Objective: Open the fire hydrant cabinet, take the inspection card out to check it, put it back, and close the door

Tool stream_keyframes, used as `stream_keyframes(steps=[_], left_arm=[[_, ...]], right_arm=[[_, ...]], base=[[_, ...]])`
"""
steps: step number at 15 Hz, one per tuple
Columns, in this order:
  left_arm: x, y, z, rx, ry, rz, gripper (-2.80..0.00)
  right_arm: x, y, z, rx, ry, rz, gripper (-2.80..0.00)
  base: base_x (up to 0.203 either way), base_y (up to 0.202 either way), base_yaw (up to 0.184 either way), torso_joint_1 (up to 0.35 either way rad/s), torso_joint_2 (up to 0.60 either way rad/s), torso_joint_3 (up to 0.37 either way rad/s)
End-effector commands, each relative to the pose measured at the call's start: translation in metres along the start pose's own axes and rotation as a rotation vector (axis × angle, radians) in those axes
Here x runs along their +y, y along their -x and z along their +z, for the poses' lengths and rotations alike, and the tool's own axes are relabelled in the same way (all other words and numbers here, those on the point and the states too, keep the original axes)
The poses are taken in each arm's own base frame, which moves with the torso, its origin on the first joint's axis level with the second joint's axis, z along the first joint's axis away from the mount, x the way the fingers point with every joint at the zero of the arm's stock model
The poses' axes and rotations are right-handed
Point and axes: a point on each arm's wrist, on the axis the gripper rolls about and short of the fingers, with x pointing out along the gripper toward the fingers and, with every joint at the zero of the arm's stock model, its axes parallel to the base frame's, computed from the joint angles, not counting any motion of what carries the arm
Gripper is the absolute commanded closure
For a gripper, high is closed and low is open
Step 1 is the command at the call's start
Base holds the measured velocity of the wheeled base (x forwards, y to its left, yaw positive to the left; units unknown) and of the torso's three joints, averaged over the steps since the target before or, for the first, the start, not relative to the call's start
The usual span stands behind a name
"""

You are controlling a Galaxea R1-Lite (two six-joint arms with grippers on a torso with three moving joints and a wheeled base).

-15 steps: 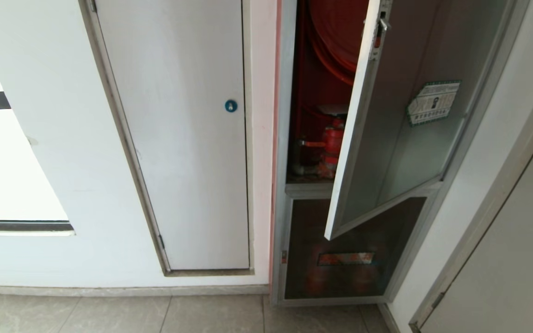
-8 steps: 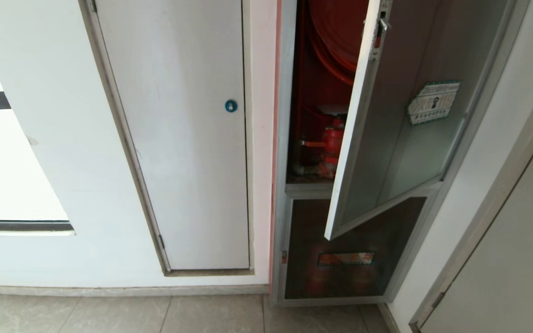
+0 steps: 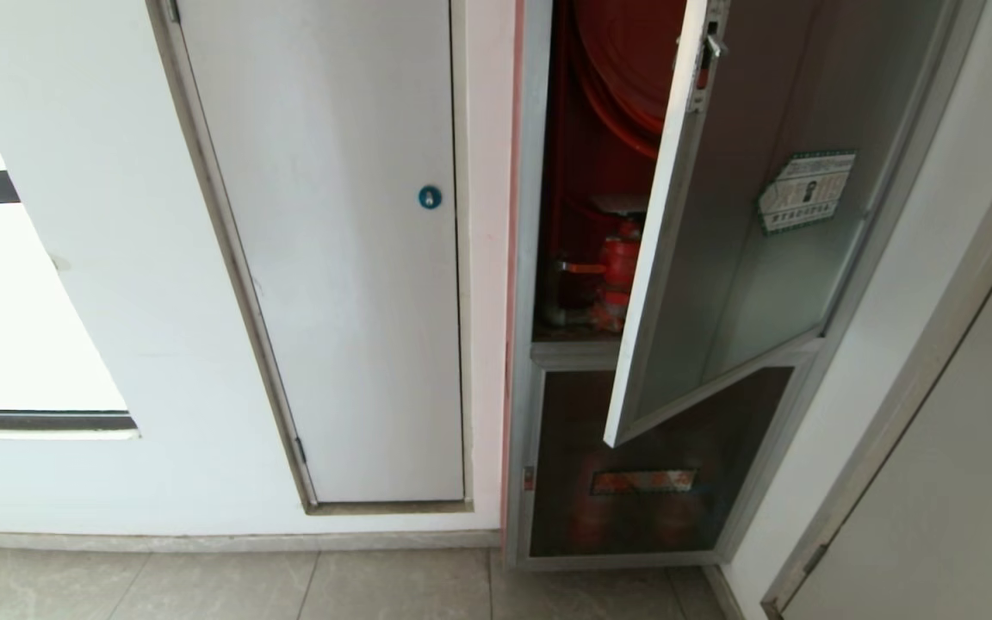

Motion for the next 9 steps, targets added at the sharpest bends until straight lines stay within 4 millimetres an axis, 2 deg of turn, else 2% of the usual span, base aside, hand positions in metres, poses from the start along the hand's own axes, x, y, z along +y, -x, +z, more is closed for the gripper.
stream_keyframes(steps=[1,4,9], left_arm=[[0.0,-0.001,-0.003,0.013,0.0,0.0,0.0],[0.0,-0.001,-0.003,0.013,0.0,0.0,0.0],[0.0,-0.001,-0.003,0.012,0.0,0.0,0.0]], right_arm=[[-0.005,-0.034,0.018,0.099,-0.019,0.059,0.0],[-0.002,-0.062,0.047,0.109,-0.013,0.195,0.0],[0.013,-0.089,0.057,0.164,-0.016,0.372,0.0]], base=[[0.0,0.0,0.0,0.0,0.0,0.0],[0.0,0.0,0.0,0.0,0.0,0.0],[0.0,0.0,0.0,0.0,0.0,0.0]])
